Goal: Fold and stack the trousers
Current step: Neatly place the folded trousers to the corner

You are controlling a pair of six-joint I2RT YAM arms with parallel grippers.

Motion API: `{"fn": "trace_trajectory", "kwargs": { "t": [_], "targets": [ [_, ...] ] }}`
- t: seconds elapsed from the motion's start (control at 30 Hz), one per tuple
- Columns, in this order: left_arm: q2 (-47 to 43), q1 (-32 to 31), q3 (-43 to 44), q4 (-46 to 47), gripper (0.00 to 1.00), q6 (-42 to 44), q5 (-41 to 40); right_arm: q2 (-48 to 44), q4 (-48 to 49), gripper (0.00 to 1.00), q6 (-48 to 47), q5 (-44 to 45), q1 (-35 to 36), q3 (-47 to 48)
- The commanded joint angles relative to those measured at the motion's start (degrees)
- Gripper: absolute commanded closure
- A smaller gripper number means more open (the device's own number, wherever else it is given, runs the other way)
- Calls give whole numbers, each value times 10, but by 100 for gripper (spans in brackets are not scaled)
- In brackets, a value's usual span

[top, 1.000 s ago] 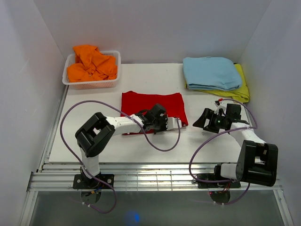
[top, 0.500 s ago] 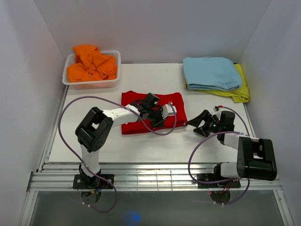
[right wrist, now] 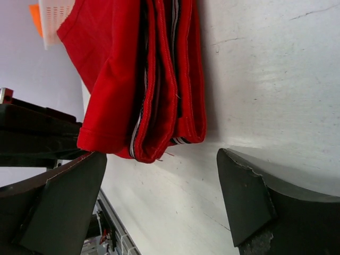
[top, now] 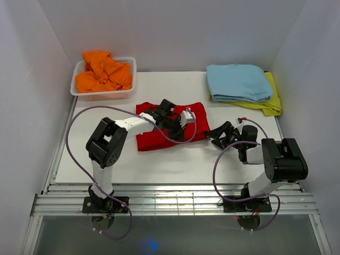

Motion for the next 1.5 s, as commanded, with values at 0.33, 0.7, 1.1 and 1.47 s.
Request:
{"fn": "trace_trajectory", "kwargs": {
  "t": [0.33,0.7,1.1,1.47],
  "targets": [
    [16,20,64,-34,100,-20,69,-22,226,10,70,20,72,-69],
    [20,24,75,-47,100,-24,85,19,136,10,102,139,112,-22],
    [24,25,64,-54,100,-26,94,49,144,10,135,189,133,14],
    [30,26,70,-56,100,-27,100,48,191,10,130,147,161,28]
  ]
}}
